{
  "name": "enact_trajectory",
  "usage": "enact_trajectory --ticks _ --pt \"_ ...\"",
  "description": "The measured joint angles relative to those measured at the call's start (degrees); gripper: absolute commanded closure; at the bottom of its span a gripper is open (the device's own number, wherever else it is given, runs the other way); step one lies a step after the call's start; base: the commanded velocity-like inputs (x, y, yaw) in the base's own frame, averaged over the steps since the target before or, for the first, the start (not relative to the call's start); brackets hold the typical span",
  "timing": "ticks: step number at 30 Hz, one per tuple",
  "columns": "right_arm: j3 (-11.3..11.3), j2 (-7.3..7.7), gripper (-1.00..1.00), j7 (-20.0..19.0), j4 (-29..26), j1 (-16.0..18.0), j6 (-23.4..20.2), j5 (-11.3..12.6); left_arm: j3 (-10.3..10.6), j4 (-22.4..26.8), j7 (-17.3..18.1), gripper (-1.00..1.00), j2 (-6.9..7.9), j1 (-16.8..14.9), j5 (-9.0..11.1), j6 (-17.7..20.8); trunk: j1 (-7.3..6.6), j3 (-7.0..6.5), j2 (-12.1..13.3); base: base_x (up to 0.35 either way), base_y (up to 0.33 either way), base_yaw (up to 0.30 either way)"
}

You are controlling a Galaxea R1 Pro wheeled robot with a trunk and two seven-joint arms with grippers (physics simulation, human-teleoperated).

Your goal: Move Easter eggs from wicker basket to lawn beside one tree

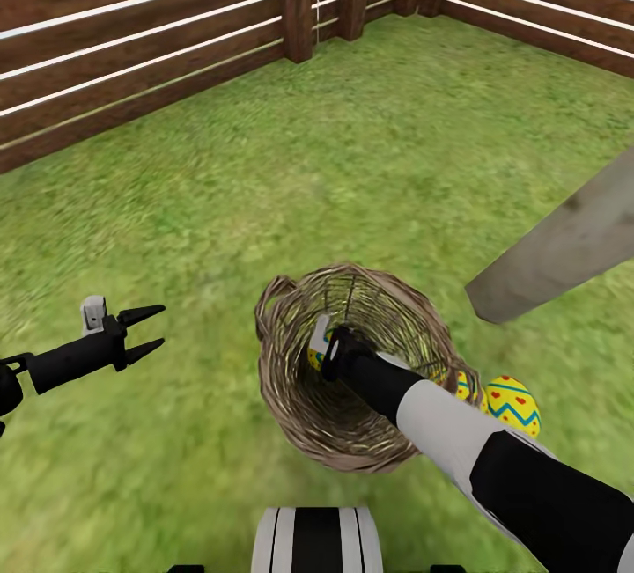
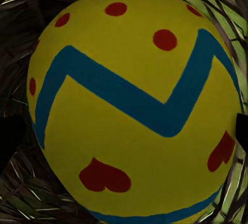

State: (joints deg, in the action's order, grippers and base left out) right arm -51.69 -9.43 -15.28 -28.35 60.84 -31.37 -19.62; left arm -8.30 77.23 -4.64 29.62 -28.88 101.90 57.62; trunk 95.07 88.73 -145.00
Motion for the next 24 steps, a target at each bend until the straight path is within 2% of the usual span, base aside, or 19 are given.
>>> enact_trajectory --ticks 5,6,9,16,24 --pt "-0.1 0.00 -1.00 0.1 -3.2 0.0 -0.2 0.3 0.0 0.0 0.0 -1.00 0.00 0.0 0.0 0.0 0.14 1.10 -0.1 0.000 0.000 0.000" --pt "-0.1 0.00 1.00 0.1 -3.6 0.0 -0.2 0.1 0.0 0.0 0.0 -1.00 0.00 0.0 0.1 0.0 0.16 1.32 -0.1 0.000 0.000 0.000" --pt "-0.1 -0.06 1.00 0.0 -3.9 0.0 -0.4 0.9 0.0 0.0 0.1 -1.00 0.00 0.0 0.1 0.0 0.16 1.33 -0.1 0.000 0.000 0.000" --pt "-0.1 -0.01 1.00 0.1 -4.3 0.0 -0.4 0.9 0.0 0.0 0.1 -1.00 0.00 0.0 0.1 0.0 0.19 1.56 -0.1 0.000 0.000 0.000" --pt "-0.1 -0.09 1.00 0.1 -1.8 0.0 -0.5 1.5 -0.1 0.0 0.1 -1.00 0.06 0.0 0.1 0.0 0.06 0.45 0.0 0.000 0.000 0.000"
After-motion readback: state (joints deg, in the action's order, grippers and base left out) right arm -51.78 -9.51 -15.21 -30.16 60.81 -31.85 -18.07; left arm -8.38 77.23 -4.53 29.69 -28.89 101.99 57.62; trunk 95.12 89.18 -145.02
